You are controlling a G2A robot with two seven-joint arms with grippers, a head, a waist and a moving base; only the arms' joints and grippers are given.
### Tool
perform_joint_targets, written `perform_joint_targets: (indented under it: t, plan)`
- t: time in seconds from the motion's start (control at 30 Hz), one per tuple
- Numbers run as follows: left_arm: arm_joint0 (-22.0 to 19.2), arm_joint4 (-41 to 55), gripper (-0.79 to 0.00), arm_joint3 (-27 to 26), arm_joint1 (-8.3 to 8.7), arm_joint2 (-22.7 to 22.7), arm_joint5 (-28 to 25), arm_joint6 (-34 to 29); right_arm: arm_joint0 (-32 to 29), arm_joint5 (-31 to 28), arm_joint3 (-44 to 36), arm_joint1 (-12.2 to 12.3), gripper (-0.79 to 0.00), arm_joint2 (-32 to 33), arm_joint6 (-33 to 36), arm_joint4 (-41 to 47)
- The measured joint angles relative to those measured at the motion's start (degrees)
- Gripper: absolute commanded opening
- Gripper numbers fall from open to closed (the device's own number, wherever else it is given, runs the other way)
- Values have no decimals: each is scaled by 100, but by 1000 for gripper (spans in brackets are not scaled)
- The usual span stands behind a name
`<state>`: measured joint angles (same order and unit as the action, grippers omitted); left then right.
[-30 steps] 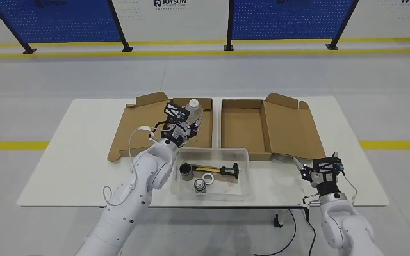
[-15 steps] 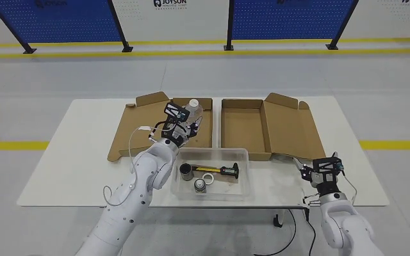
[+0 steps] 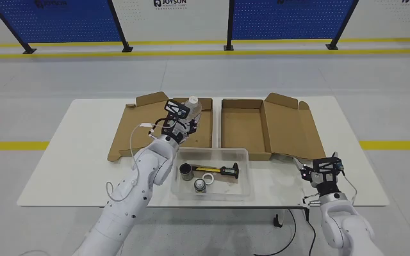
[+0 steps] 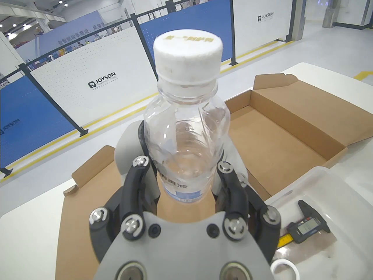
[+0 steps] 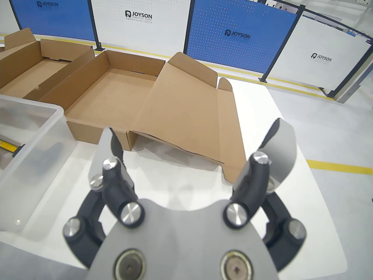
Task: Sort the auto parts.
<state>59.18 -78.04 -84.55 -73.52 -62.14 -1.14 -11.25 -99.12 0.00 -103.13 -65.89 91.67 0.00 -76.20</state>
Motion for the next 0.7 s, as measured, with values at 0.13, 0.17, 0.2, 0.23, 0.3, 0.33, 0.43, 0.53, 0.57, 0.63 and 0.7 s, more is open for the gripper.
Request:
perform_joint_targets:
  t: [0.13,0.17,0.2,0.23,0.3,0.33,0.43,0.53,0.57,0.63,0.7]
  plan:
    - [-320,104,-785,675,-95,137,195,-5,0,0,0,0,0,0,0,0]
    - [-396,96,-785,843,-118,178,241,11,0,0,0,0,0,0,0,0]
    - [-471,92,-785,1006,-141,218,288,43,0,0,0,0,0,0,0,0]
    - [-561,92,-785,1224,-173,273,344,90,0,0,0,0,0,0,0,0]
    - [-679,117,-785,1548,-221,347,417,149,0,0,0,0,0,0,0,0]
    - [-748,146,-785,1756,-252,391,454,198,0,0,0,0,0,0,0,0]
    - [-854,360,-785,2179,-328,457,473,367,0,0,0,0,0,0,0,0]
    - [-884,383,-785,2477,-368,503,424,561,0,0,0,0,0,0,0,0]
    - [-887,393,-785,2558,-377,508,417,591,0,0,0,0,0,0,0,0]
    - [-897,389,-785,2724,-398,529,405,638,0,0,0,0,0,0,0,0]
    - [-904,375,-785,2829,-414,541,398,684,0,0,0,0,0,0,0,0]
